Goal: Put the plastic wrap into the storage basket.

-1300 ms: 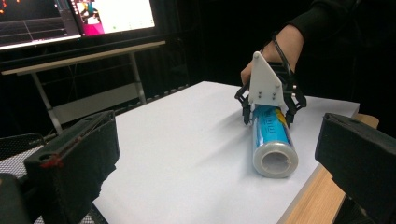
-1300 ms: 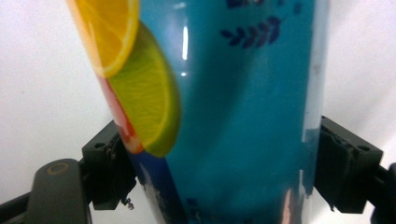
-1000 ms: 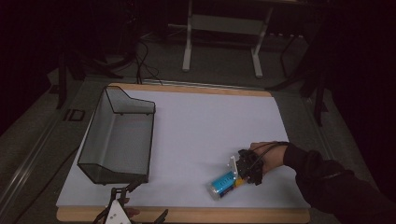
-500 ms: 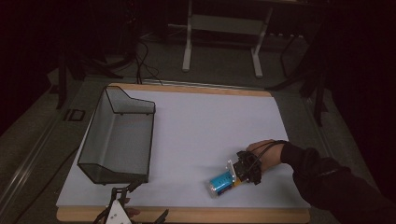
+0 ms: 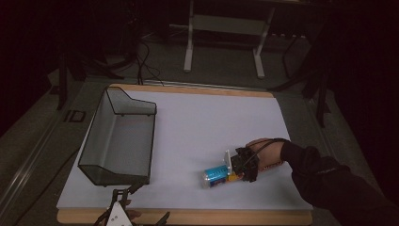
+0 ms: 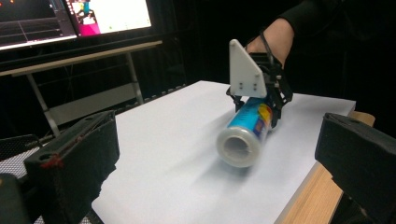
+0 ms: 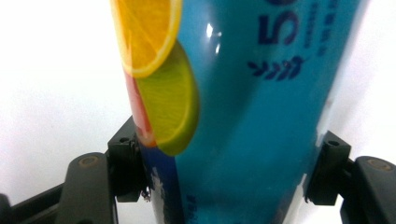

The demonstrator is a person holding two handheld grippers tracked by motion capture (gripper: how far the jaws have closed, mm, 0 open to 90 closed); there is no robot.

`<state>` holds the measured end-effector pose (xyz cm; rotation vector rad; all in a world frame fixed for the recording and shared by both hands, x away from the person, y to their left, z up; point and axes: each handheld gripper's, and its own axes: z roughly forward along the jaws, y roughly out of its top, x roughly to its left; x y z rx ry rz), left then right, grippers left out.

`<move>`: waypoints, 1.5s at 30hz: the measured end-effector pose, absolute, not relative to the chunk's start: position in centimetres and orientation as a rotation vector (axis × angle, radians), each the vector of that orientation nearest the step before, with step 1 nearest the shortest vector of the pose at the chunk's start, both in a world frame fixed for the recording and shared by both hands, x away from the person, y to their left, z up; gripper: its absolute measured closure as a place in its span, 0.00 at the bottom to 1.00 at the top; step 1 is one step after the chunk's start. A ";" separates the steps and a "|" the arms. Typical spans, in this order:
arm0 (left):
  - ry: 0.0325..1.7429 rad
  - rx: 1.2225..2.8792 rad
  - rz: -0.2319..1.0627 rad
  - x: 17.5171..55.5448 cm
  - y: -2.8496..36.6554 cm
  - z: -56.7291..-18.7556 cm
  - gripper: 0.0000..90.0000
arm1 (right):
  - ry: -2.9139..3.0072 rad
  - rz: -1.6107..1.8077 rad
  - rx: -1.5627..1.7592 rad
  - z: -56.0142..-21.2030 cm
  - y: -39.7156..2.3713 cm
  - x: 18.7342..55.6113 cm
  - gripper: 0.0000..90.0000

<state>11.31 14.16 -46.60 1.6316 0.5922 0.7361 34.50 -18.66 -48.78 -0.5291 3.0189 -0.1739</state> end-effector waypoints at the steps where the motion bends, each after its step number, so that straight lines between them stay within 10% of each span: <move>1: 0.591 1.631 0.735 11.3 14.2 -46.6 0.01 | 3.025 -0.176 -0.506 -48.8 -18.5 34.7 0.35; 45: 0.543 1.632 0.696 11.6 13.9 -46.5 0.01 | 2.934 0.802 0.441 -41.3 -12.9 39.0 0.35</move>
